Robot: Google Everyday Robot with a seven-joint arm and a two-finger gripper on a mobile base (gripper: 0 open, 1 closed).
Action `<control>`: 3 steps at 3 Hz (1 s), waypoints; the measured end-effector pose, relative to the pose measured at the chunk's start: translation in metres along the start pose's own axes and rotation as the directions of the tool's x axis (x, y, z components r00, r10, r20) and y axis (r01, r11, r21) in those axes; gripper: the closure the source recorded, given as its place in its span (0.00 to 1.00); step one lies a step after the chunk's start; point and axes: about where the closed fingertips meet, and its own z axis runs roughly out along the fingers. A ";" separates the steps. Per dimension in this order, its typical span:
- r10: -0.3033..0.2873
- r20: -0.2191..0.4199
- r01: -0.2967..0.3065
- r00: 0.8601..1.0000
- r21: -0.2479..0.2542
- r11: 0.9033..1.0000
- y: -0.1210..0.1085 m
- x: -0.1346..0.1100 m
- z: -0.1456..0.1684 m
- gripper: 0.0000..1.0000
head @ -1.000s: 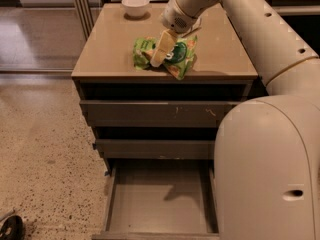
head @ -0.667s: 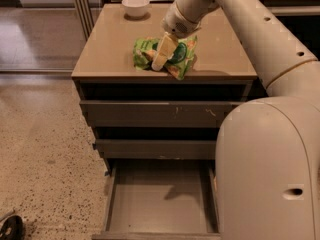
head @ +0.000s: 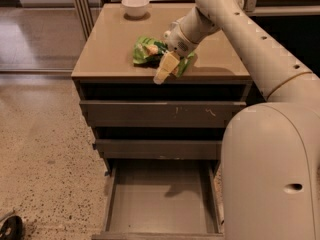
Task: Place green rice chip bag into bottom drawer
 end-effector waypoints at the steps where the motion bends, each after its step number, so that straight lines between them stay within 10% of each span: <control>1: 0.000 0.000 0.000 1.000 -0.001 1.000 0.000 0.000 0.000 0.19; 3: 0.000 0.000 0.000 1.000 -0.001 1.000 0.000 0.000 0.000 0.65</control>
Offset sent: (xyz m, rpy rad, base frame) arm 0.0000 0.0000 -0.0005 0.0000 0.0007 -0.0001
